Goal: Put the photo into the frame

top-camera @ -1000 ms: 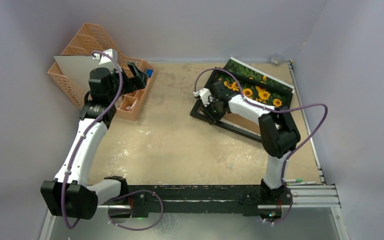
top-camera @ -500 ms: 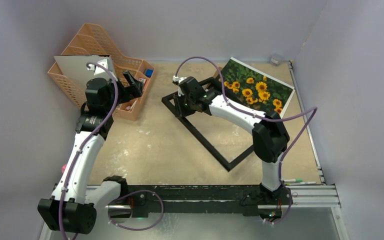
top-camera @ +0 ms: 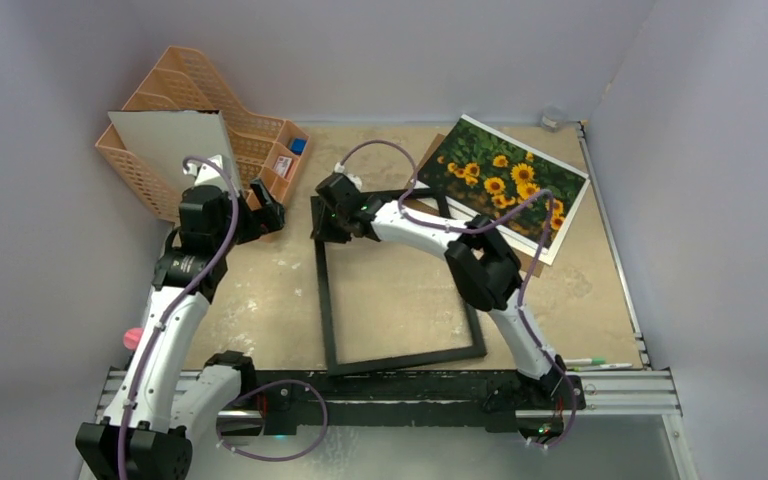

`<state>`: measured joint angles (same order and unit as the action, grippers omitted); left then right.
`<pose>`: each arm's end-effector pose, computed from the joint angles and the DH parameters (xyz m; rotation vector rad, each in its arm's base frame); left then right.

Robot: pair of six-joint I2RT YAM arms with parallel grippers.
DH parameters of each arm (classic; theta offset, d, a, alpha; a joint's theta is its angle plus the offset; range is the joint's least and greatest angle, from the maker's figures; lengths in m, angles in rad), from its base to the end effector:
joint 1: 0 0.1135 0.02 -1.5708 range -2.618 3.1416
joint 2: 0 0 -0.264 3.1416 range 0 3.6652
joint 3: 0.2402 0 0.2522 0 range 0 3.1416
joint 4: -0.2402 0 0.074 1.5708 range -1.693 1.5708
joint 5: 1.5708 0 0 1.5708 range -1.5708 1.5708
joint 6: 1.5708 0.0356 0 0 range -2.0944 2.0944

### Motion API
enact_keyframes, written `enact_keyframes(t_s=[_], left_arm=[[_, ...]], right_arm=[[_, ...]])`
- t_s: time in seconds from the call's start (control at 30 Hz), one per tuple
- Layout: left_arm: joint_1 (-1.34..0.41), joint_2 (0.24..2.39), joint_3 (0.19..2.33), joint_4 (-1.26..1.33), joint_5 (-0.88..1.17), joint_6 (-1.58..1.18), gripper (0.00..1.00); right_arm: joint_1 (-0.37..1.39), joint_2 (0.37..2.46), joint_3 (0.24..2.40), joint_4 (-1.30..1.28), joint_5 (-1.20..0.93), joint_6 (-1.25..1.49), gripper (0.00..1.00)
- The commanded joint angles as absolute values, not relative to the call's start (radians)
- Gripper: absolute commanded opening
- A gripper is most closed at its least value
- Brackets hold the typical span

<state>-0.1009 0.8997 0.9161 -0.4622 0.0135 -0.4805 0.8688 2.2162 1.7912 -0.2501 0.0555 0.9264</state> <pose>0.1976 -0.0205 0.3370 -0.3759 2.0026 -0.3814 0.3323 0.3898 0.2096 0.1013 2.4025 0.8615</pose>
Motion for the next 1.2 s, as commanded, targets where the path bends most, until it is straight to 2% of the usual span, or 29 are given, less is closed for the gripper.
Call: enact_keyframes(t_s=[0.0, 0.17, 0.23, 0.37, 0.47, 0.67, 0.87, 1.0, 1.17], left_arm=[[-0.104, 0.878, 0.874, -0.51, 0.008, -0.509, 0.95], [-0.104, 0.88, 0.826, -0.499, 0.047, -0.534, 0.95], [-0.104, 0.889, 0.81, -0.496, 0.054, -0.538, 0.95], [-0.105, 0.918, 0.79, -0.492, 0.055, -0.543, 0.96], [-0.105, 0.946, 0.773, -0.498, 0.056, -0.556, 0.96], [-0.105, 1.036, 0.706, -0.45, 0.145, -0.585, 0.95], [-0.129, 1.182, 0.691, -0.395, 0.169, -0.583, 0.85], [-0.147, 1.292, 0.695, -0.384, 0.143, -0.593, 0.8], [-0.169, 1.383, 0.695, -0.317, 0.172, -0.619, 0.79]], right_arm=[[0.903, 2.283, 1.942, -0.211, 0.125, 1.07, 0.04], [0.902, 2.33, 1.983, -0.156, 0.083, 1.039, 0.17], [0.901, 2.345, 2.009, -0.149, 0.071, 1.017, 0.29], [0.89, 2.322, 2.016, -0.122, 0.034, 0.965, 0.62], [0.863, 2.254, 1.976, -0.125, 0.038, 0.92, 0.72], [0.729, 1.997, 1.687, -0.133, 0.062, 0.831, 0.73], [0.605, 1.736, 1.391, -0.217, 0.164, 0.678, 0.75], [0.564, 1.675, 1.271, -0.332, 0.165, 0.614, 0.78], [0.558, 1.631, 1.121, -0.346, 0.163, 0.62, 0.79]])
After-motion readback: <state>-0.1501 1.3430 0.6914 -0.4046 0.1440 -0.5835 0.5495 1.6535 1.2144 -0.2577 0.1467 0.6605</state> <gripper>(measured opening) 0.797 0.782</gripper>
